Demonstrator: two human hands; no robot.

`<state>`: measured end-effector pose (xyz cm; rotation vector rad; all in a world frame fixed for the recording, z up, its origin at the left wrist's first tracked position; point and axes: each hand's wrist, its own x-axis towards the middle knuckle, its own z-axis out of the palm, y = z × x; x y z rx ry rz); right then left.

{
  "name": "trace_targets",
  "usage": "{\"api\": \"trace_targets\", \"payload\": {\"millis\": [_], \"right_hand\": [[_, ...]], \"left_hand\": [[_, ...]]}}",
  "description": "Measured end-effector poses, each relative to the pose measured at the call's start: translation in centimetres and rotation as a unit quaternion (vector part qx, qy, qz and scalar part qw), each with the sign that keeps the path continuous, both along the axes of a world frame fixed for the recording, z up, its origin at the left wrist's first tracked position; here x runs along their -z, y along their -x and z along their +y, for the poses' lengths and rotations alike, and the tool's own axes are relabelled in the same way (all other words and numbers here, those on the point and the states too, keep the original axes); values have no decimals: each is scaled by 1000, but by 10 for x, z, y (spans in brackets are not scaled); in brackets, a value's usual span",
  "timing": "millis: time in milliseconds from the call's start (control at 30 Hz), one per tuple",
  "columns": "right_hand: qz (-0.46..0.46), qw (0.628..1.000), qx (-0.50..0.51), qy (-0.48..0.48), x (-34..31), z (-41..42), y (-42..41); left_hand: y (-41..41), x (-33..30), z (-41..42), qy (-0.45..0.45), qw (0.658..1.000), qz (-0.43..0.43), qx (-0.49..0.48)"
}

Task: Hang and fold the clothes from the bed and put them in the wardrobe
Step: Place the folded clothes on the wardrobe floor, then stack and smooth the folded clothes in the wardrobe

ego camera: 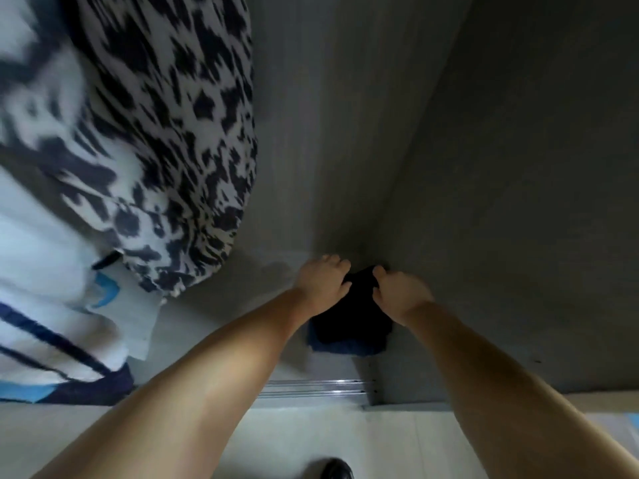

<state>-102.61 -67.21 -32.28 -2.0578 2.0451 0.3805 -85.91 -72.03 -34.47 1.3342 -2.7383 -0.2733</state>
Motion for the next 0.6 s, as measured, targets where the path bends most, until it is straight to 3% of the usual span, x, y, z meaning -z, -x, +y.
{"api": "trace_targets", "payload": {"millis": [267, 600], "right_hand": [[-22, 996, 62, 67, -159, 48, -13], [-8, 980, 136, 147, -233, 186, -15]], "left_hand": [[-9, -176, 36, -43, 997, 65, 17], [-5, -293, 142, 21, 986, 26, 165]]}}
